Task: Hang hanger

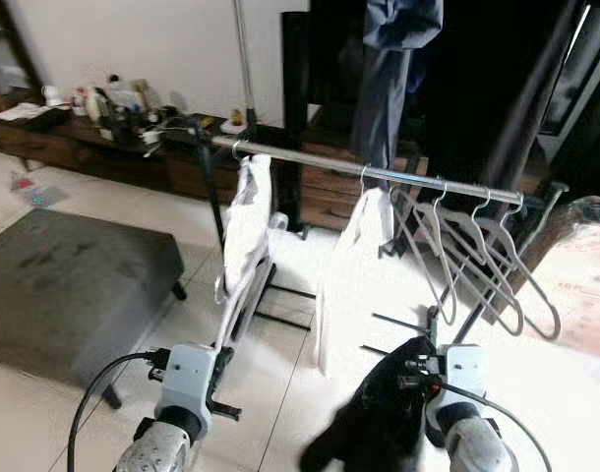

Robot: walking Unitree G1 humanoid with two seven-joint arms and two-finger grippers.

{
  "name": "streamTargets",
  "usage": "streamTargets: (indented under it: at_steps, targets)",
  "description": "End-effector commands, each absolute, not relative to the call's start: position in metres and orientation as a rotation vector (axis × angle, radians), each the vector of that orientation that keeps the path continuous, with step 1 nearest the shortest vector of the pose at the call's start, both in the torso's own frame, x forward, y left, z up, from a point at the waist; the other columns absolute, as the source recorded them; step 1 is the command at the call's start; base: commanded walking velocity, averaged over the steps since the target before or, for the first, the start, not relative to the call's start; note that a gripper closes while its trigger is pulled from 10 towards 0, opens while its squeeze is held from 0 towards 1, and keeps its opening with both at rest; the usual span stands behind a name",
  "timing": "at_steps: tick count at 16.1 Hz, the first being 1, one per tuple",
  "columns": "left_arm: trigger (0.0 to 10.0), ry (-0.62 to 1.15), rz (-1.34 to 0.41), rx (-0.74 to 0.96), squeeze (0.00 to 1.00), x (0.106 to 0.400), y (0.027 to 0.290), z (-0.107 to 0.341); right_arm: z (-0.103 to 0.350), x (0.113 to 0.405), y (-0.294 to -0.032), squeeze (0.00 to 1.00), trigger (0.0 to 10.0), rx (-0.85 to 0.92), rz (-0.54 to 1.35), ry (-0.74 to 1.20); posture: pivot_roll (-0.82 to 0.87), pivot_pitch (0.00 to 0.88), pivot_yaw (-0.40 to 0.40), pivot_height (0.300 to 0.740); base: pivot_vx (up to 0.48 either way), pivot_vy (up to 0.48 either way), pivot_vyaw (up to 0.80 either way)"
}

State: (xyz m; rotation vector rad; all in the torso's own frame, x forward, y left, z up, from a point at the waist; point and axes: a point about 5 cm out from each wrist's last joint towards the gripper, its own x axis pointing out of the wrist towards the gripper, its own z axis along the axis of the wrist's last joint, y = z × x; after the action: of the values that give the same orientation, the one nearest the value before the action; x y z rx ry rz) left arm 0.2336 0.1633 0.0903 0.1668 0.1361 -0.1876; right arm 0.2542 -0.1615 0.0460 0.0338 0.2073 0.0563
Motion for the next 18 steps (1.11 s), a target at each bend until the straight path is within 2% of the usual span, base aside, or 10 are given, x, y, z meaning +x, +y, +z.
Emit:
streamTargets:
  at_steps: [1,9,11,18]
  targets:
    - [10.0,0.122,-0.188,0.171,0.00,0.233,0.161,0.094,0.047,0.254,-0.165,0.00,10.0,0.026,0.053,0.199,-0.06,0.081,-0.011,0.740,-0.292,0.000,-0.44]
    - [10.0,0.128,-0.214,0.170,0.00,0.231,0.161,0.096,0.046,0.260,-0.165,0.00,10.0,-0.003,0.056,0.209,-0.06,0.107,-0.011,0.740,-0.293,0.000,-0.05]
    - [10.0,0.150,-0.259,0.179,0.00,0.231,0.159,0.094,0.047,0.266,-0.169,0.00,10.0,-0.025,0.040,0.223,-0.06,0.118,-0.009,0.740,0.000,0.000,0.00]
    - [10.0,0.564,-0.769,0.344,0.00,0.207,0.171,0.065,0.067,0.309,-0.159,0.00,10.0,-0.028,0.044,0.223,-0.05,0.158,0.012,0.740,0.000,0.000,0.00]
